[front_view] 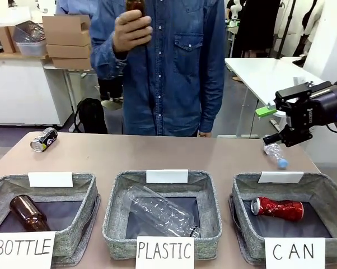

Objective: Sort the can waste into the basket.
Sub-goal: Pick up the can waste from the table and place it in the right Fabric basket.

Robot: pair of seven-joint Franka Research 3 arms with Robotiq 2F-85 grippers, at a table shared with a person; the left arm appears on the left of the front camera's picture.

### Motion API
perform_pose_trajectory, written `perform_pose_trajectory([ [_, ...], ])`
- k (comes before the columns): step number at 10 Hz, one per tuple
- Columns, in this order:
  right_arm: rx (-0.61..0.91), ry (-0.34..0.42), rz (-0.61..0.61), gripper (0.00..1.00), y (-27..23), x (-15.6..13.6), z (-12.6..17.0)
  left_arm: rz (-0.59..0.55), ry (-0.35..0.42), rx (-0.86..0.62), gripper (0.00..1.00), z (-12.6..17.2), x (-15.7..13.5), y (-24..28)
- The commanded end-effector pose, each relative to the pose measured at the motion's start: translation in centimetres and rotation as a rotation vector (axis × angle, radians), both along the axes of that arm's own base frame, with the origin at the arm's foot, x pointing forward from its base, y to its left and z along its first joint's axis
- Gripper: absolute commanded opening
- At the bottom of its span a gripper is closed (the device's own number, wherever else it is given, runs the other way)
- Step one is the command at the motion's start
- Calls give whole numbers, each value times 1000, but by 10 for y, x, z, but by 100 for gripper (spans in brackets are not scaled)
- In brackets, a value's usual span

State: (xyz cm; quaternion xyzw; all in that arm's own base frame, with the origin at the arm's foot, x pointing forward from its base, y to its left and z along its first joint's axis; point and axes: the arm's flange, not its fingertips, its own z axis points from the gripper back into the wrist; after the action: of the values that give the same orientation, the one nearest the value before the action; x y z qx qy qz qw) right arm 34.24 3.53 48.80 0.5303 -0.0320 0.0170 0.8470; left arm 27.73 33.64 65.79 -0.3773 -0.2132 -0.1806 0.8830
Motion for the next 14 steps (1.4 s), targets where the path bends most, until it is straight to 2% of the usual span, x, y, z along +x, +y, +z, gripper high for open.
perform_pose_trajectory([
  [1, -11, -15, 18, 100, -2, 0, 0, 11, -53, -72, 100, -2, -5, 20],
  [3, -11, -15, 18, 100, -2, 0, 0, -27, -46, -46, 100, -11, -4, 10],
  [11, -11, -15, 18, 100, -2, 0, 0, -62, -28, -20, 100, -10, 13, 8],
  [12, -11, -15, 18, 100, -2, 0, 0, -16, -10, 20, 100, -13, 22, -1],
  [14, -11, -15, 18, 100, -2, 0, 0, -6, 55, 129, 100, -24, 53, -32],
])
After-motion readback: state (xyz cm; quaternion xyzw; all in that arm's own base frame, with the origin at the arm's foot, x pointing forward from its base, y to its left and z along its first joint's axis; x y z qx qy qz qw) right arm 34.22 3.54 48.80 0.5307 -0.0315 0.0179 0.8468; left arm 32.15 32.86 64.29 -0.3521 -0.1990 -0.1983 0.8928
